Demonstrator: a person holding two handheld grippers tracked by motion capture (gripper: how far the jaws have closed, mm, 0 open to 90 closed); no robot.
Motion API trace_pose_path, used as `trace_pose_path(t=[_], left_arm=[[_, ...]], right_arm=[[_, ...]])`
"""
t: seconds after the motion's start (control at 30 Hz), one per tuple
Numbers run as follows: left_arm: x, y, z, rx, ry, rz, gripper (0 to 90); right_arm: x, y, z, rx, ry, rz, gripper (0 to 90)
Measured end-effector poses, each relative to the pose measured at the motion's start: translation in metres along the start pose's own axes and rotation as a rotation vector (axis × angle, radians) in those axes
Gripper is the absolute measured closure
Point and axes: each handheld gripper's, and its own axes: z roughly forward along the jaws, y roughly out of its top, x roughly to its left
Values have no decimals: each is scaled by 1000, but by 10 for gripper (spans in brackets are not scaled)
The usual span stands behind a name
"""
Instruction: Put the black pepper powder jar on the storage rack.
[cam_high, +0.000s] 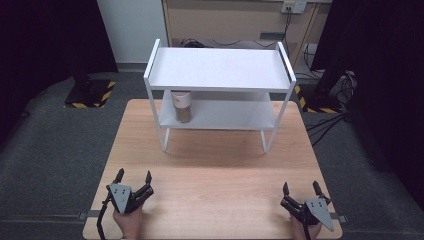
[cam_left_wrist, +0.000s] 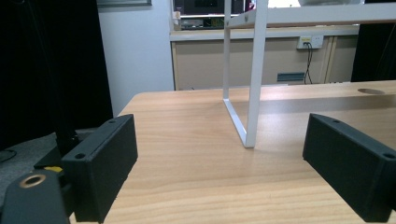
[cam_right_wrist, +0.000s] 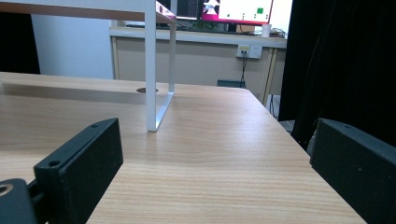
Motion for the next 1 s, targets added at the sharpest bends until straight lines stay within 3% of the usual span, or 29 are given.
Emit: trace_pose_path(t=[0.13,0.23,0.47,0.57,1.0], left_arm=[[0,-5,-1,-24,-4,11,102],[0,-3,1,5,-10,15,106],[0,-2,2,20,-14,23,95],[-1,1,4,39,-15,10,60],[-1,3,3,44,-14,-3,29]], right_arm=[[0,0,0,1,1,-5,26],[1,0,0,2,-1,-8,26],[2,-1,-1,-6,-4,-10,26],[1,-1,-1,-7,-3,-9,27],[1,-2,-2,-12,-4,-1,26]])
